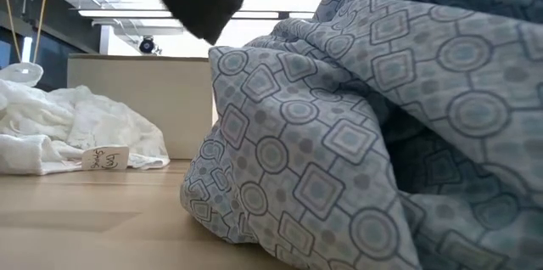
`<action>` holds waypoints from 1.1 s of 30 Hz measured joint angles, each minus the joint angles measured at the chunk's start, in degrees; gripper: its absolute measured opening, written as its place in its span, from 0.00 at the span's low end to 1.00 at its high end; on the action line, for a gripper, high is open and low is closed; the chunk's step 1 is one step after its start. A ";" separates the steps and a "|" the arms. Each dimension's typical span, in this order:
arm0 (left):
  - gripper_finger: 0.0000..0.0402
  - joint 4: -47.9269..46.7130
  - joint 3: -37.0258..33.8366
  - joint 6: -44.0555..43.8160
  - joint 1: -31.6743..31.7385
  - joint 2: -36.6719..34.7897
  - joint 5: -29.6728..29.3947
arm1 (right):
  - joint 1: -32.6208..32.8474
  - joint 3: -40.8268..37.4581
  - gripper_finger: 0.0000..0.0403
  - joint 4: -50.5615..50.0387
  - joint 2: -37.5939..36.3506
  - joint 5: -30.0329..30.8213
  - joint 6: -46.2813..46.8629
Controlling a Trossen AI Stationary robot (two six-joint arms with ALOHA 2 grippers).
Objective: Sort clothes
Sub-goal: Put the gray pants into the left laundry organizer
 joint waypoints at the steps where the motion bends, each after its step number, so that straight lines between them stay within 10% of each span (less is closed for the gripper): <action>1: 0.00 -2.92 -0.02 -1.06 1.93 0.07 0.28 | 0.02 0.00 0.52 0.04 0.00 0.00 0.03; 8: 0.00 -17.48 -5.41 -16.35 17.11 3.71 7.14 | 0.01 0.00 0.52 0.39 0.00 -0.02 0.05; 23: 0.00 15.35 -46.47 -20.32 30.81 13.59 11.43 | 0.25 0.00 0.52 0.37 0.00 -0.96 1.58; 33: 0.24 7.53 -43.41 -23.50 33.13 12.78 17.56 | 2.34 0.00 0.52 0.37 0.00 -0.95 2.07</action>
